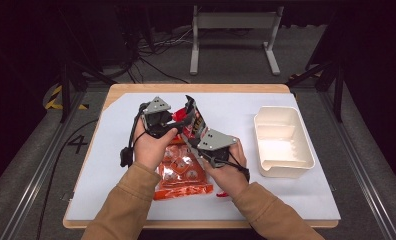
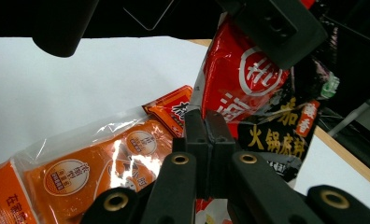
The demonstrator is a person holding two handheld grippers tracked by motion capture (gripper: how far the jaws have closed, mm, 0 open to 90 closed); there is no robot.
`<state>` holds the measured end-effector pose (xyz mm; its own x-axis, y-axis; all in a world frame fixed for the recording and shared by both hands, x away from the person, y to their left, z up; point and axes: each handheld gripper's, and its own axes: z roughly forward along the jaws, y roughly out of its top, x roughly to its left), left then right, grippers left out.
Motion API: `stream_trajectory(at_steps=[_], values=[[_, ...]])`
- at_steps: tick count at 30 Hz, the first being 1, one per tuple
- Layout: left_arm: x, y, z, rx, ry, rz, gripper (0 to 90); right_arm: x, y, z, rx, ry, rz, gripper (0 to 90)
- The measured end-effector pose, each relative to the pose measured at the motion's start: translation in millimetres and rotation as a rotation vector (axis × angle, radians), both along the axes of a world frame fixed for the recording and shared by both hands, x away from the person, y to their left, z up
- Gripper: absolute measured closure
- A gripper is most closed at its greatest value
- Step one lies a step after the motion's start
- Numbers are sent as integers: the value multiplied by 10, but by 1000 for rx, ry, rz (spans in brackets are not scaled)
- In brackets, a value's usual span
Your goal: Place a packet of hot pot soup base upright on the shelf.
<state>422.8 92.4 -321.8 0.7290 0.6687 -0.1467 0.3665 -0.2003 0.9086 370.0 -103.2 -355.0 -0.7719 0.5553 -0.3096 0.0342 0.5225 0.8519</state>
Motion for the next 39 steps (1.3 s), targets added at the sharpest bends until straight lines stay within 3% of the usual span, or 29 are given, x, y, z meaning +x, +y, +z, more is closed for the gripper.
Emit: stream_trajectory(at_steps=[1,7,13,15,17,20,26,30,33,39], values=[[-2,-2,-1,-11,-1,0,686,1,-2,-2,4,0,0,900],[-44,-58,14,20,-26,-14,846,-1,17,-46,27,14,3,884],[-46,-68,22,-10,-22,-27,884,1,2,-47,64,44,19,820],[-56,-80,41,-25,-30,-42,886,17,-32,-37,97,73,31,788],[-76,-91,83,-33,-38,-54,891,45,-93,-10,164,140,46,715],[-91,-99,150,-33,-59,-68,892,69,-210,50,208,172,48,629],[-121,-87,261,-8,-105,-106,894,90,-567,259,225,148,16,572],[-136,-74,301,-10,-113,-133,895,125,-733,350,216,122,-8,529],[-161,-82,342,-7,-131,-160,896,212,-882,433,205,102,-35,442],[-216,-82,432,-11,-147,-204,896,348,-1001,471,200,92,-56,291]])
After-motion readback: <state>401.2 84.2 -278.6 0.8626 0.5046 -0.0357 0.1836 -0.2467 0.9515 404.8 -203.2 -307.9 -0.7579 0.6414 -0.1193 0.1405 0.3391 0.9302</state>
